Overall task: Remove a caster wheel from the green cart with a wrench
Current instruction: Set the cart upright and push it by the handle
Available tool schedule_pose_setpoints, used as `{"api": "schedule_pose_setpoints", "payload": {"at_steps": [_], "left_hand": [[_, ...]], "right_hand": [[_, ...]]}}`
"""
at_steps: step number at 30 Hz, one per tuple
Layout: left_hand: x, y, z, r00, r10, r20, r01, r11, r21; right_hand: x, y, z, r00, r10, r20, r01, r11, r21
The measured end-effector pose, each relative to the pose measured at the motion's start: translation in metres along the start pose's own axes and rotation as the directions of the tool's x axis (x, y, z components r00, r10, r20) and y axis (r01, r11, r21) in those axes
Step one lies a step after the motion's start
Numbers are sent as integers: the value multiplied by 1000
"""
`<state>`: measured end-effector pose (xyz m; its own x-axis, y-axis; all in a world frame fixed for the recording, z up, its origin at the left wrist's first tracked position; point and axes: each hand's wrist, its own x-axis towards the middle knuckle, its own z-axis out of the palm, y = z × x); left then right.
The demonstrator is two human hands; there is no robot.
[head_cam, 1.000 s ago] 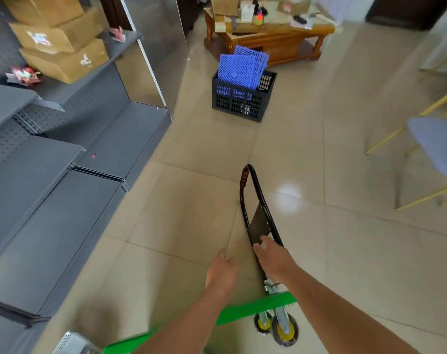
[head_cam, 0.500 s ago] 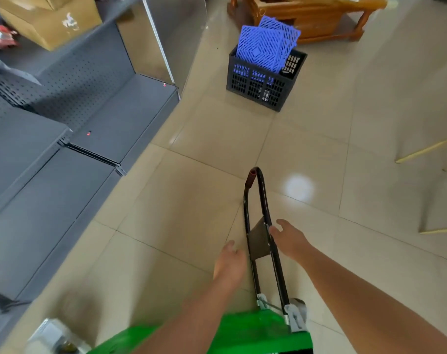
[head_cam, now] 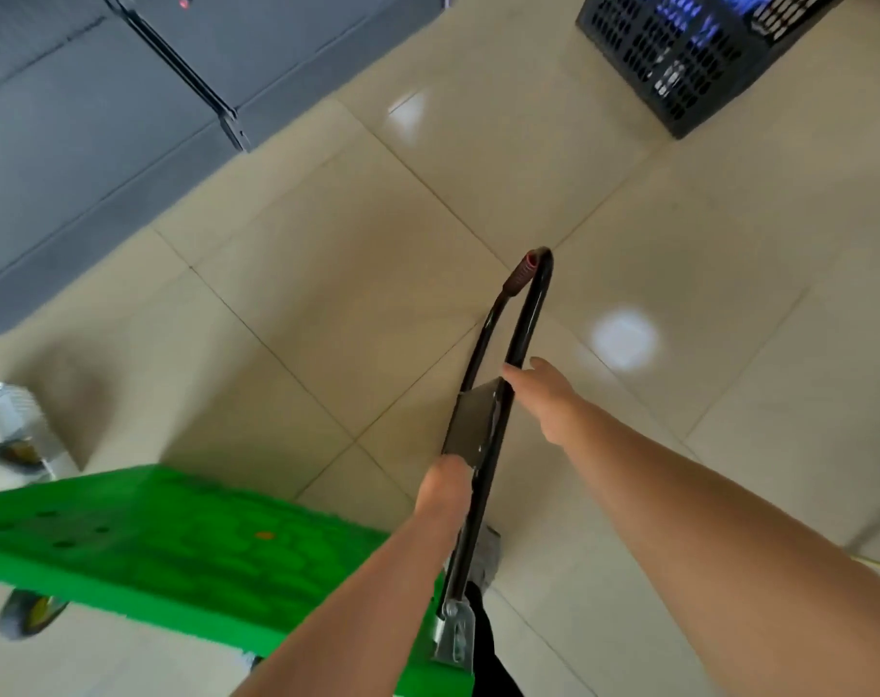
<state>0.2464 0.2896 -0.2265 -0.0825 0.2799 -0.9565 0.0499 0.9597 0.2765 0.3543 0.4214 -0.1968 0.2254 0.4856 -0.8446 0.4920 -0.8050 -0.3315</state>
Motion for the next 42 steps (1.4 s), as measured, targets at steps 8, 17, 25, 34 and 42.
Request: {"api": "schedule_pose_setpoints", "payload": {"at_steps": [8,17,25,34,42], "left_hand": [[11,4,21,997,-11,78,13,1000,-27],[17,-21,25,979,-63,195,41,993,114],[-12,-15,19,993,97,63,-106,979,176],[-51,40,14,974,220,49,-223,973,60],[-68,64,8,957,282,66,-289,945,154]], "right_hand": [[74,-18,-4,996,85,-24,-58,831,554],[82,-35,-5,974,197,109,-222,768,600],[34,-75,-10,992,64,106,-115,794,597],[-34,-144,-41,993,-113,-26,107,807,580],[-81,-168,-57,979,-142,-145,201,766,610]]}}
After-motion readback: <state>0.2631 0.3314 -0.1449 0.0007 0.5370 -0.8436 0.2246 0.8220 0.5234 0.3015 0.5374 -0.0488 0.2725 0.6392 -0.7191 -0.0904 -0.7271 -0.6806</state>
